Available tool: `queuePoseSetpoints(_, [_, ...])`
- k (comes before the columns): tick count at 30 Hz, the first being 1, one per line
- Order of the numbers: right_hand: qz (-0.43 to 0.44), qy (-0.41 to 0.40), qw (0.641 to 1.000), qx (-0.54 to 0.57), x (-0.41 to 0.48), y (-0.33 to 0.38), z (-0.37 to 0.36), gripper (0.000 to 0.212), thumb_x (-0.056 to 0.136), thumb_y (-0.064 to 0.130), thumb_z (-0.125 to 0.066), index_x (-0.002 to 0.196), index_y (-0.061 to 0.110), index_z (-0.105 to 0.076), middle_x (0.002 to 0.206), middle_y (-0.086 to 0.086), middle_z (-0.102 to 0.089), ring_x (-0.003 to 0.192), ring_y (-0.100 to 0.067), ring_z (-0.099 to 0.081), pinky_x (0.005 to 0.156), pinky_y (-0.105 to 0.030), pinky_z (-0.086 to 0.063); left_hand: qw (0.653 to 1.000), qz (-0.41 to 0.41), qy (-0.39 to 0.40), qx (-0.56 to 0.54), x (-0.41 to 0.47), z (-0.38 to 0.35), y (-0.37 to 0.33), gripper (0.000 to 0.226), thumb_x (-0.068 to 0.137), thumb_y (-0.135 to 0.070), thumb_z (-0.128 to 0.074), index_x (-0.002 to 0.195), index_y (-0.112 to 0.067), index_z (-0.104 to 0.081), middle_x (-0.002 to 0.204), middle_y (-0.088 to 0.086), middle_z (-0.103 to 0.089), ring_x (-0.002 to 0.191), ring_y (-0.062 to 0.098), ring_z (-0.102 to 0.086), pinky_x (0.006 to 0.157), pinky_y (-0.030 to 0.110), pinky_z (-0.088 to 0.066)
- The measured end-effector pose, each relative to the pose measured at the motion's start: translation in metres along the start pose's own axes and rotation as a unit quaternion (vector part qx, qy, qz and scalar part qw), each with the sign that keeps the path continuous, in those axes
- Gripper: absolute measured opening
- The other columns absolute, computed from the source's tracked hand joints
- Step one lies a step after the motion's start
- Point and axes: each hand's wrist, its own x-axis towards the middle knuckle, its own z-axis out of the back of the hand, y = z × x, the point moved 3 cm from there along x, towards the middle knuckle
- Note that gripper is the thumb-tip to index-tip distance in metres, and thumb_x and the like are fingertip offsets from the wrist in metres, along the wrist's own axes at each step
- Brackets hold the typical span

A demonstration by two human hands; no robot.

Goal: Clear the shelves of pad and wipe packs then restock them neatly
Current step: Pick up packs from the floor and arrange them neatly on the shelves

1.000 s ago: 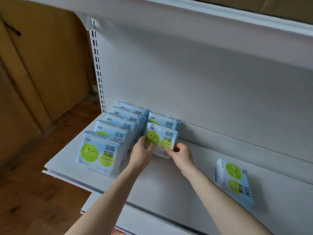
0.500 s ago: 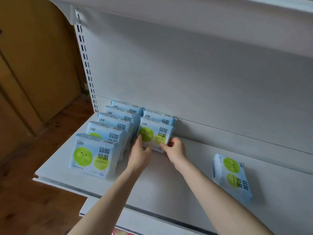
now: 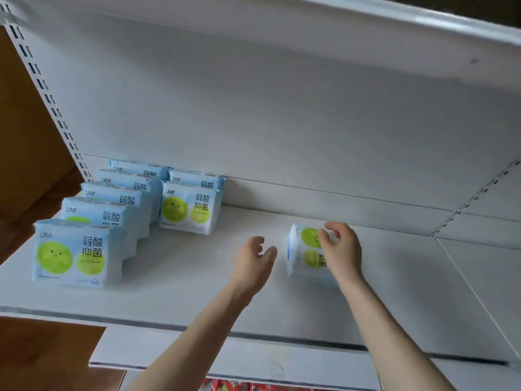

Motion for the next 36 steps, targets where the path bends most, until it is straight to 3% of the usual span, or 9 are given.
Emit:
queuePoseSetpoints(2, [-0.08,0.027,0.996,0.01,0.005,-0.03,0.016,0.02,0.083,0.026,-0.065,0.097,0.011,-0.062,0.098,-0.007,-0.061,0.097,-0.025,-0.055,0.075,-0.028,-0.042,0.999,0.031,0.029,-0.005,-0.003,-0.021,0.002,0.047,0.092,-0.023,-0.054,0.134,-0.005,-0.044,0.124,0.011,-0.055,0.096,0.019,-0.053,0.075,0.022,-0.039])
queuePoseSetpoints(4, [-0.122,0.097,0.986,0.062,-0.001,-0.048,0.015,0.012,0.083,0.024,-0.064,0.084,0.013,-0.058,0.082,-0.005,-0.057,0.082,-0.019,-0.05,0.059,-0.025,-0.037,0.997,0.052,0.046,-0.031,-0.005,-0.038,0.0,0.041,0.091,-0.022,-0.056,0.124,0.002,-0.05,0.094,0.007,-0.059,0.073,0.017,-0.051,0.058,0.022,-0.037])
queuePoseSetpoints(6, [-0.113,0.133,0.978,0.111,-0.011,-0.054,0.013,0.003,0.087,0.009,-0.06,0.087,0.011,-0.061,0.083,-0.006,-0.062,0.08,-0.017,-0.054,0.063,-0.027,-0.04,0.996,0.059,0.035,-0.049,-0.006,-0.049,-0.004,0.019,0.089,-0.021,-0.058,0.086,-0.002,-0.056,0.064,0.001,-0.043,0.055,0.015,-0.038,0.052,0.023,-0.031])
queuePoseSetpoints(9, [-0.106,0.144,0.963,0.202,-0.023,-0.048,0.02,0.017,0.087,0.0,-0.058,0.099,0.012,-0.061,0.093,-0.005,-0.066,0.081,-0.014,-0.06,0.067,-0.016,-0.047,0.998,0.046,0.013,-0.052,-0.007,-0.052,-0.004,0.037,0.087,-0.022,-0.063,0.057,-0.012,-0.043,0.055,0.0,-0.038,0.052,0.015,-0.034,0.05,0.023,-0.03])
queuePoseSetpoints(11, [-0.105,0.164,0.94,0.279,-0.025,-0.038,0.025,0.022,0.088,-0.003,-0.057,0.104,0.01,-0.061,0.094,-0.004,-0.066,0.08,-0.011,-0.06,0.061,-0.009,-0.045,0.994,0.042,0.025,-0.094,-0.012,-0.045,-0.005,0.028,0.087,-0.021,-0.064,0.062,-0.011,-0.055,0.06,0.003,-0.052,0.055,0.015,-0.046,0.049,0.018,-0.037])
queuePoseSetpoints(16, [-0.148,0.194,0.865,0.439,-0.02,-0.011,0.027,0.014,0.089,0.007,-0.057,0.1,0.014,-0.059,0.095,-0.002,-0.065,0.087,-0.016,-0.061,0.077,-0.028,-0.046,0.945,0.07,0.054,-0.315,-0.028,-0.021,0.0,0.011,0.092,-0.016,-0.057,0.091,-0.011,-0.066,0.077,0.0,-0.073,0.066,0.01,-0.067,0.061,0.021,-0.052])
queuePoseSetpoints(22, [-0.125,0.383,0.846,0.35,-0.059,0.023,-0.026,0.016,0.085,0.023,-0.062,0.098,0.013,-0.061,0.092,-0.003,-0.07,0.082,-0.016,-0.067,0.072,-0.028,-0.051,0.899,0.098,-0.016,-0.427,-0.033,0.012,0.017,0.016,0.093,-0.019,-0.054,0.101,-0.007,-0.063,0.082,0.003,-0.072,0.076,0.017,-0.066,0.08,0.03,-0.052])
queuePoseSetpoints(31, [0.034,0.377,0.908,0.178,-0.066,0.093,-0.124,0.016,0.082,0.009,-0.07,0.085,0.018,-0.057,0.079,0.004,-0.063,0.066,-0.005,-0.057,0.061,-0.017,-0.048,0.895,0.081,-0.204,-0.389,-0.021,0.107,0.042,0.016,0.096,-0.01,-0.049,0.081,-0.008,-0.055,0.075,0.005,-0.057,0.074,0.018,-0.054,0.07,0.027,-0.046])
queuePoseSetpoints(36, [0.064,0.346,0.932,0.084,-0.058,0.097,-0.164,0.025,0.077,0.018,-0.075,0.098,0.011,-0.062,0.1,-0.01,-0.07,0.092,-0.025,-0.066,0.085,-0.042,-0.053,0.919,0.078,-0.211,-0.323,-0.001,0.138,0.054,0.007,0.092,-0.01,-0.049,0.086,-0.013,-0.048,0.086,0.008,-0.044,0.086,0.019,-0.042,0.069,0.026,-0.039])
